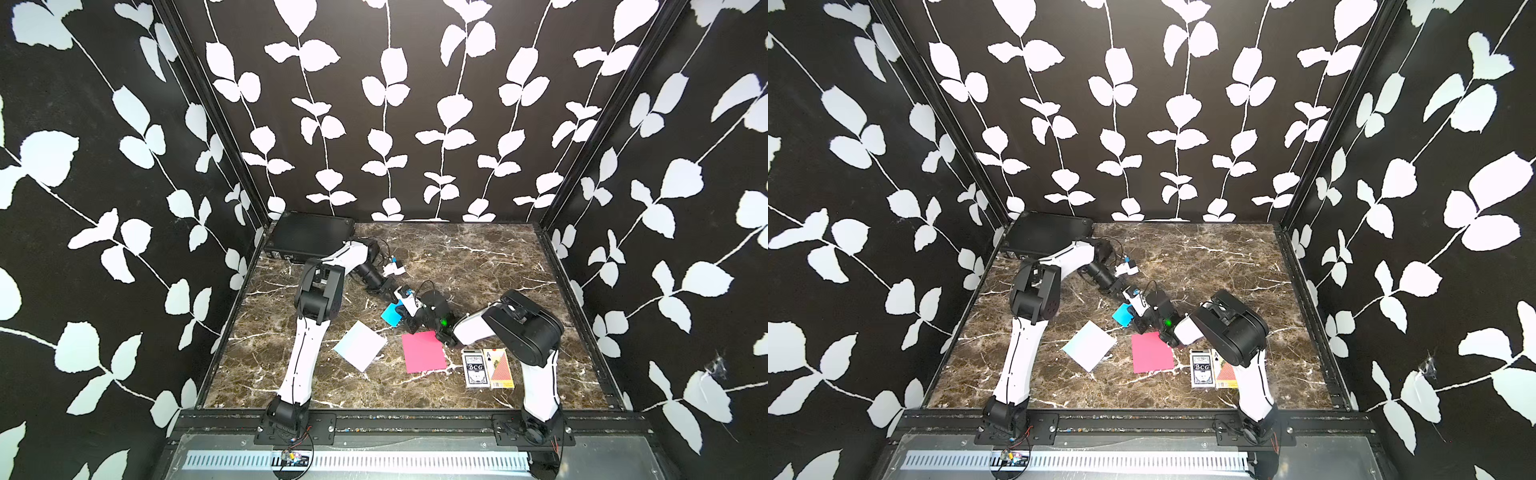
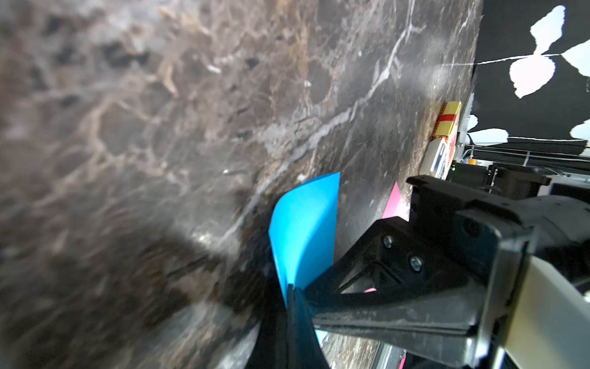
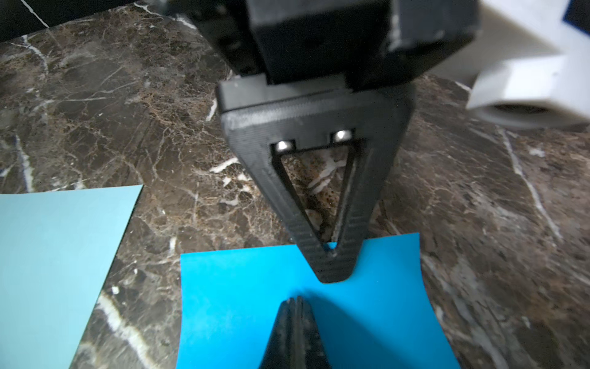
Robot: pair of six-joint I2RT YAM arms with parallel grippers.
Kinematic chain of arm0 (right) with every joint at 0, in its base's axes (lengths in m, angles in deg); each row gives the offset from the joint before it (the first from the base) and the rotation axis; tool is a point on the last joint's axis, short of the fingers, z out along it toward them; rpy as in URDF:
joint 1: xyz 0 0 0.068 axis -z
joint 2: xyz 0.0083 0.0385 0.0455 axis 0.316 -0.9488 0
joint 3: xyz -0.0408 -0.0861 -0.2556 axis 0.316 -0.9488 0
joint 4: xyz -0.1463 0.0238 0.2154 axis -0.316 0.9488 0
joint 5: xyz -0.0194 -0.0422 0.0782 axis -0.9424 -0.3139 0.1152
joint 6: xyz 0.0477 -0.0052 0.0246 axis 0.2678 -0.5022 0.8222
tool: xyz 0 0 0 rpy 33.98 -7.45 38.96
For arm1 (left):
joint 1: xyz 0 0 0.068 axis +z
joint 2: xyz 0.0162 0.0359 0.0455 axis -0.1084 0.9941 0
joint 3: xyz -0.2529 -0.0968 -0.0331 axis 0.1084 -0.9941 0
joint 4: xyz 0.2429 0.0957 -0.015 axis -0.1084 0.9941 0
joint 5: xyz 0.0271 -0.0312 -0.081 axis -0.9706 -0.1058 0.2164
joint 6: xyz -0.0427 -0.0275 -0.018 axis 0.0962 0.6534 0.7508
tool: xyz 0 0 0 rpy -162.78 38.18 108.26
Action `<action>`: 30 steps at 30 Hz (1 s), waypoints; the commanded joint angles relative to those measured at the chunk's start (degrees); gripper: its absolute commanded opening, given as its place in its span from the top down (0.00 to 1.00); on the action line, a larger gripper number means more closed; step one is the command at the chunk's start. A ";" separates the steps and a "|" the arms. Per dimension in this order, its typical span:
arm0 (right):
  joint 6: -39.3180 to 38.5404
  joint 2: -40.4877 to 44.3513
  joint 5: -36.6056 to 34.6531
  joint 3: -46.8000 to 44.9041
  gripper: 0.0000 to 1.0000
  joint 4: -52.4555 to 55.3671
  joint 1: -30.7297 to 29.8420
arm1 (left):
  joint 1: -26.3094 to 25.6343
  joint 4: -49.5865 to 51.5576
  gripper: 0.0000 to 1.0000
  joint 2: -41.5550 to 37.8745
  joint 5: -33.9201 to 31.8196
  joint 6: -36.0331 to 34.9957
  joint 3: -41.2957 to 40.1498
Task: Fold the square paper along the opposite sides
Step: Smooth out the paper at the center of the board.
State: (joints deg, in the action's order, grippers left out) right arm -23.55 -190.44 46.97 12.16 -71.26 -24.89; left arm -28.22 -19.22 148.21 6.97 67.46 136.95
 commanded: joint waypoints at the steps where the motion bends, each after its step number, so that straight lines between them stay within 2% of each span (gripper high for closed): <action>1: 0.98 0.79 -1.75 -4.47 0.95 2.90 -0.75 | 0.27 -0.62 1.00 0.71 -0.37 -0.58 1.07; 11: 1.14 5.05 -2.91 -10.12 0.95 2.83 -1.18 | 0.20 -0.59 1.00 0.76 -0.56 -0.58 1.06; 17: 2.32 10.21 -0.91 -6.33 0.95 3.35 -1.13 | 0.31 -0.98 1.00 0.71 -0.64 -0.36 1.07; 24: 4.14 2.47 1.82 1.95 0.95 -0.75 -1.17 | 0.44 -1.36 1.00 1.61 -1.06 1.00 2.04; 30: 3.33 -0.86 0.84 -0.42 0.95 -0.29 -2.37 | 0.56 -0.74 1.00 2.14 -0.67 0.58 2.76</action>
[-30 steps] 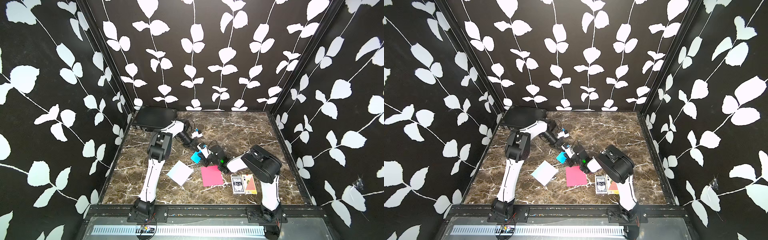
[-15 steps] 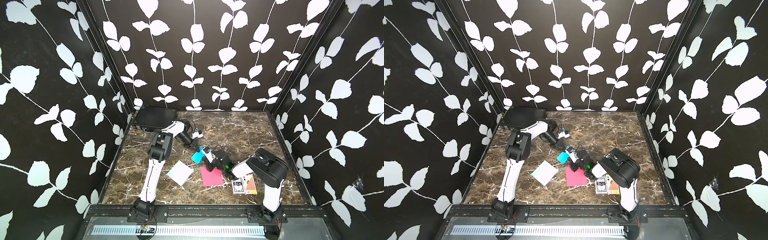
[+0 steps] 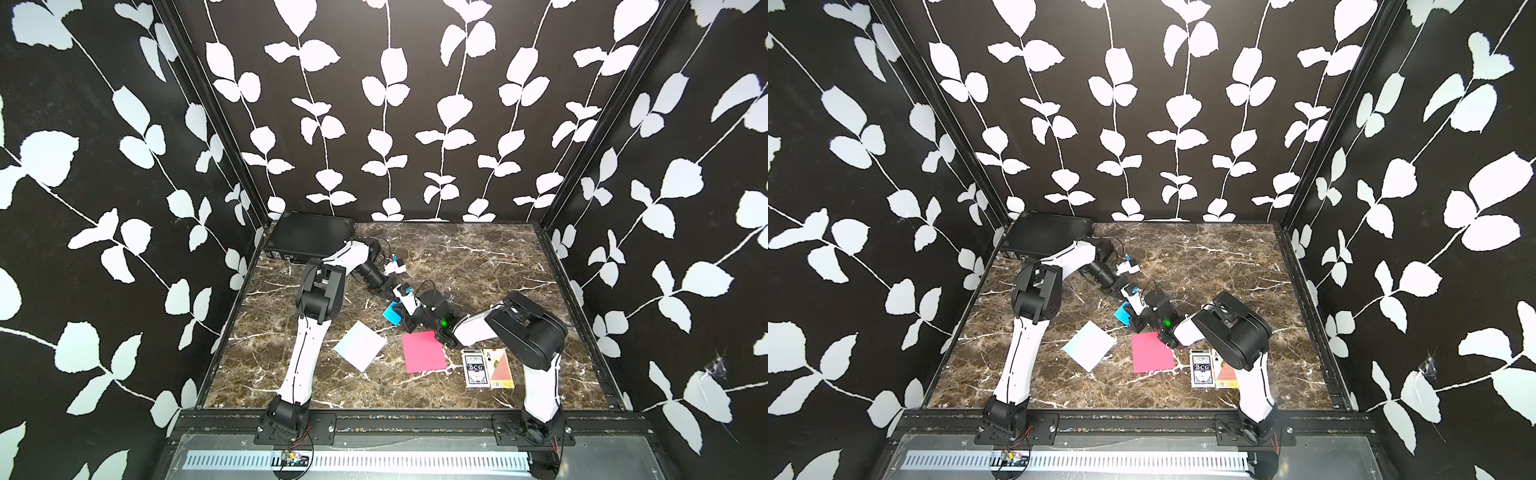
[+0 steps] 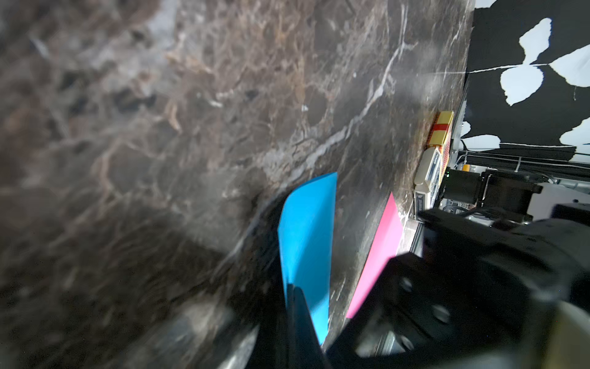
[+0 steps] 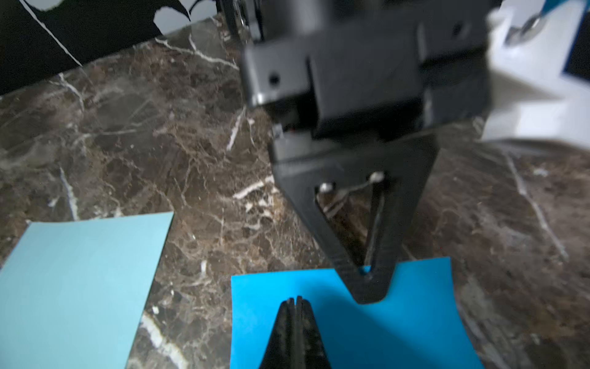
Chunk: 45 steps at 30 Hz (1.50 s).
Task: Fold the square paper along the opposite sides
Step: Smooth out the paper at the center of the board.
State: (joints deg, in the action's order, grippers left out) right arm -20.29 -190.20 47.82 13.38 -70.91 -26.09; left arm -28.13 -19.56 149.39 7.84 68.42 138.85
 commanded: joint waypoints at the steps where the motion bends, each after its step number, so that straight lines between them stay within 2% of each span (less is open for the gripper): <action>1: -0.37 -0.94 -0.35 -2.35 0.95 0.10 -1.54 | 0.47 -0.21 1.00 0.85 -1.43 -0.70 0.94; 31: 0.50 0.61 -3.99 -11.43 0.95 0.66 -5.54 | 1.57 -1.03 1.00 1.07 -3.06 0.37 0.91; 38: 1.18 4.45 -2.98 -11.98 0.94 0.10 -6.21 | 1.52 -0.70 1.00 1.01 -3.19 0.30 0.98; 41: 3.36 7.37 -0.24 -10.08 0.92 1.17 -4.45 | 1.52 -0.60 1.00 1.07 -3.28 0.30 1.00; 45: 9.44 7.78 4.15 -7.38 0.92 -2.74 1.23 | 1.52 -0.64 1.00 1.07 -3.23 0.30 0.97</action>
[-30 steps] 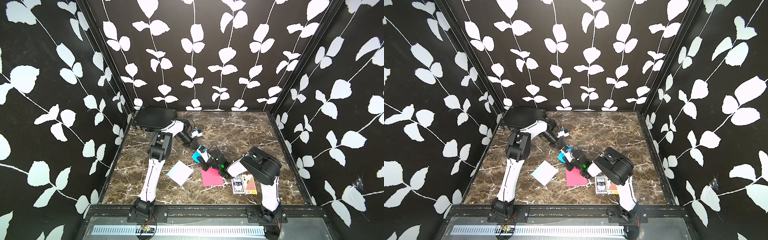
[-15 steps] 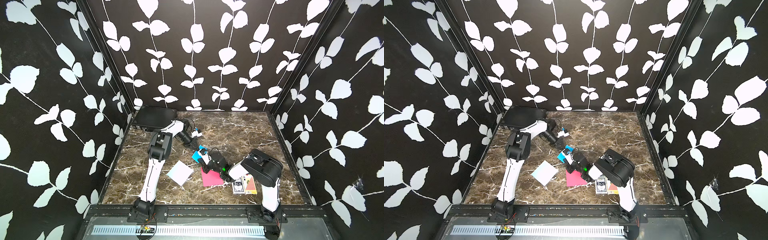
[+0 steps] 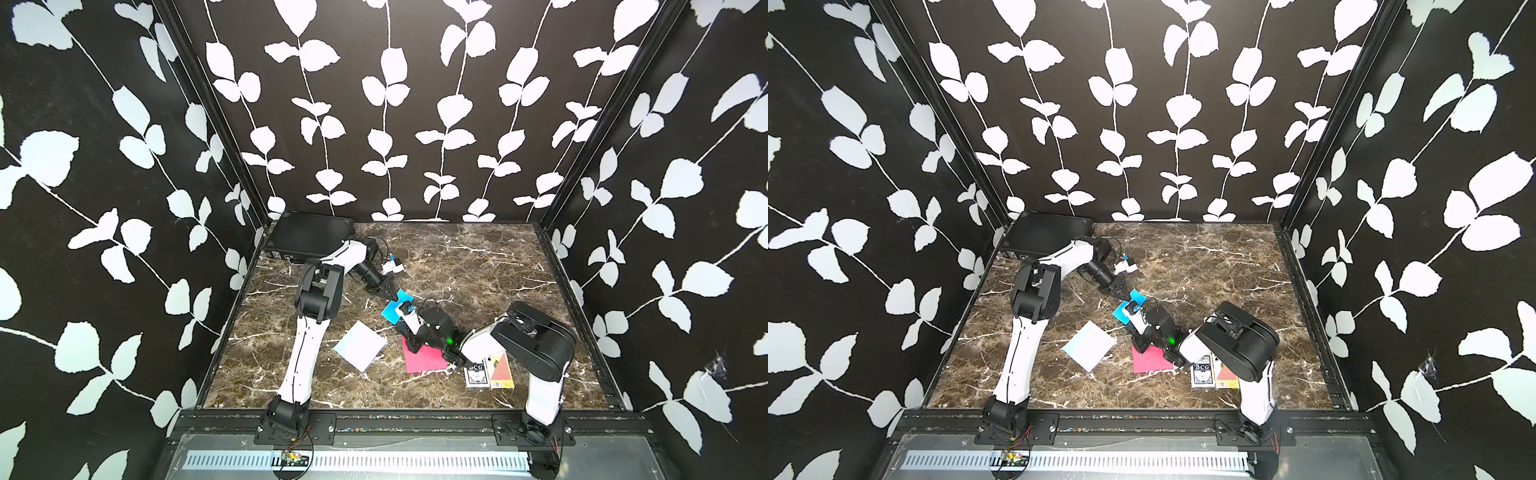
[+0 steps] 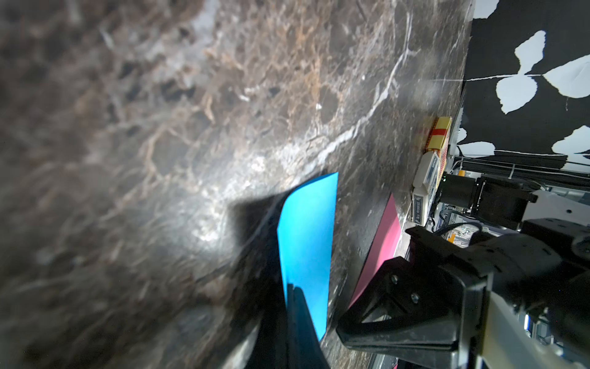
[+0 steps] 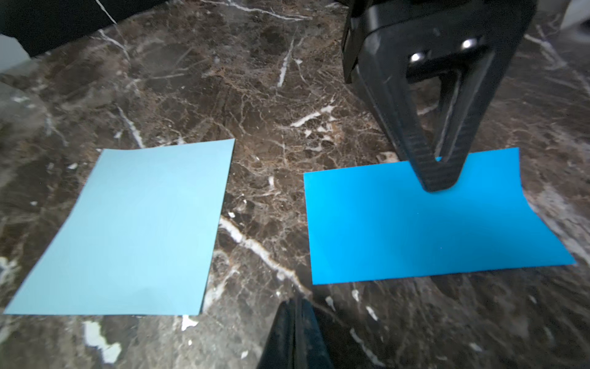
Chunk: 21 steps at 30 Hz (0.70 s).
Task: Fold the square paper along the opposite sides
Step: Smooth out the paper at the center of the board.
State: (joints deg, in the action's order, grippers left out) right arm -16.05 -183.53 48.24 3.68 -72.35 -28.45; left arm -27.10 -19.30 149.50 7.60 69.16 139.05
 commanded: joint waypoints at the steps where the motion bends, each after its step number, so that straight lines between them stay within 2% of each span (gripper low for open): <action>1: 6.91 0.05 4.37 3.25 0.92 -2.95 5.31 | 0.49 -1.06 1.00 0.96 -2.91 -0.42 0.80; 3: 9.73 -2.55 4.30 5.12 0.94 -5.95 8.64 | 0.49 -1.17 1.00 0.96 -2.80 -0.31 0.74; 6: 8.48 -5.28 2.62 8.17 0.95 -4.91 10.36 | 0.49 -1.14 1.00 0.96 -2.98 -0.31 0.92; 14: 6.48 -8.26 3.38 13.76 0.95 -0.86 11.44 | 0.49 -1.16 1.00 0.84 -2.69 -0.28 0.90; 21: 6.41 -12.11 1.27 14.05 0.96 0.07 12.33 | 0.49 -0.86 1.00 0.87 -2.15 -0.78 0.99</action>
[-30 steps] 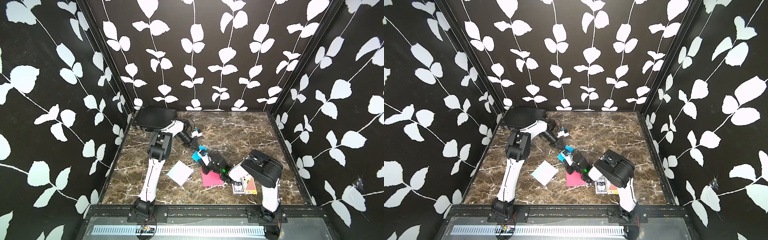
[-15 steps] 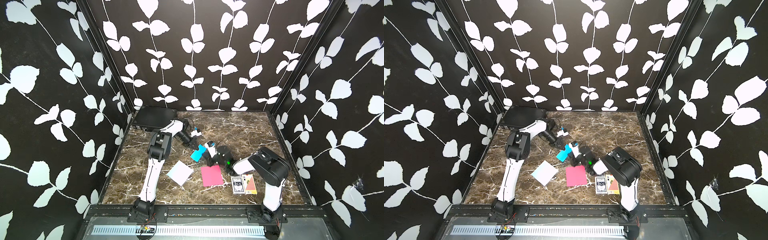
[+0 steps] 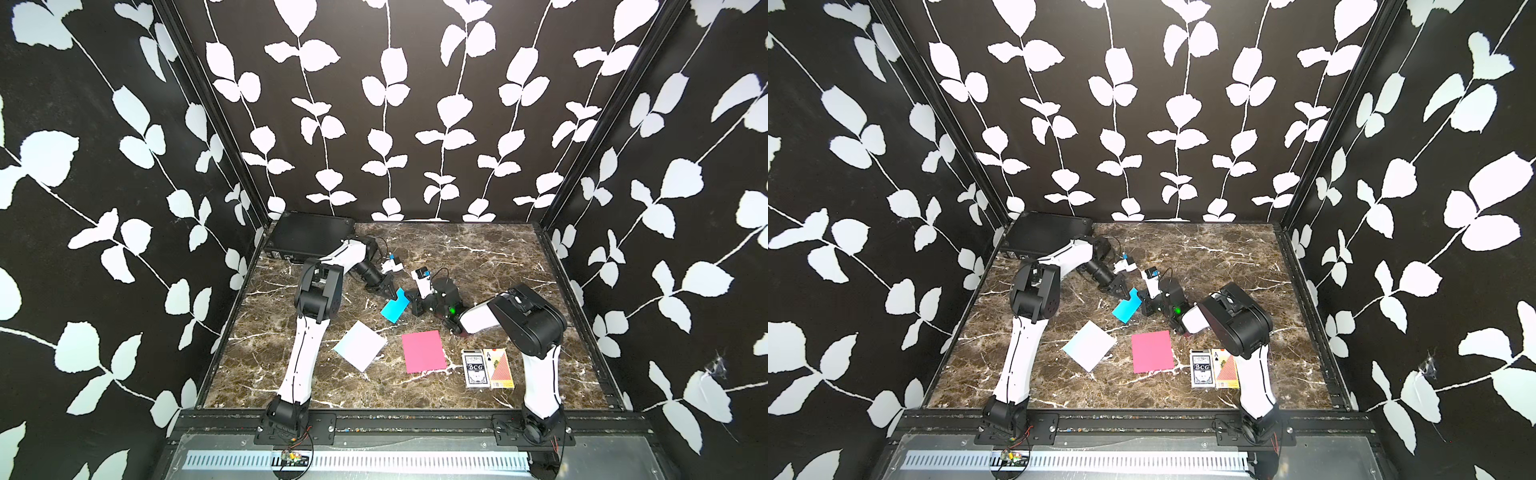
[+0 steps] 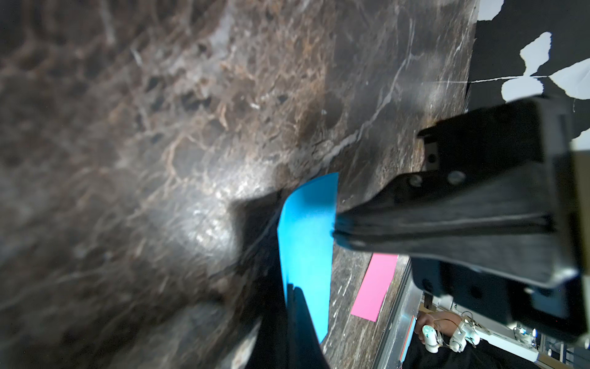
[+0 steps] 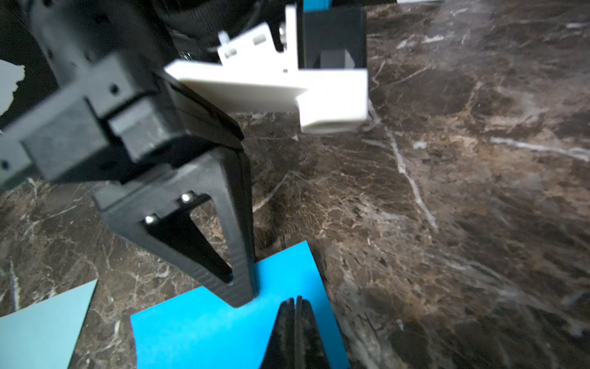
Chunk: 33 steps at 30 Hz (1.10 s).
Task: Fold the square paper along the opposite sides
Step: Smooth out the paper at the center of the board.
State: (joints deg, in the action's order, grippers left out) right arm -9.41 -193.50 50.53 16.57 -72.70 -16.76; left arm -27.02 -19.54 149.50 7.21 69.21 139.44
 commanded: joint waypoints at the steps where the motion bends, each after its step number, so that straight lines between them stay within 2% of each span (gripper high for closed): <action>1: 0.37 -2.59 -1.03 0.83 0.96 -0.22 1.05 | 0.43 -0.49 1.00 0.87 -1.68 -0.84 0.60; 12: 0.65 -0.25 -3.78 -2.16 0.97 0.51 3.95 | 0.41 0.23 1.00 0.32 -1.69 -1.50 0.29; 17: 1.93 4.50 -3.59 -4.12 0.96 1.12 5.23 | 0.43 -1.18 1.00 -2.49 1.57 0.54 0.03; 19: 2.97 8.12 -2.89 -4.39 0.94 3.78 5.75 | 0.41 -6.20 1.00 -5.53 2.90 5.16 -1.84; 21: 4.79 11.90 -1.66 -4.05 0.91 8.08 6.36 | 0.43 -16.13 1.00 -9.77 7.03 12.19 -6.20; 24: 9.25 16.09 2.56 -2.17 0.85 16.64 7.62 | 0.41 -38.30 1.00 -15.76 11.39 29.07 -15.42; 27: 16.44 18.25 9.08 -0.94 0.76 20.05 9.24 | 0.41 -59.65 1.00 -18.92 12.78 45.58 -22.19; 29: 22.91 18.39 13.67 -0.59 0.71 19.65 10.64 | 0.45 -66.16 1.00 -19.16 12.99 51.61 -23.00; 33: 38.64 14.69 23.97 -0.46 0.59 11.27 13.34 | 0.37 -71.24 1.00 -18.99 13.46 56.99 -22.25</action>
State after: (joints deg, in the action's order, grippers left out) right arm 14.87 -176.21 64.63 14.60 -57.23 -4.83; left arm -26.91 -77.97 132.39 18.24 115.52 117.80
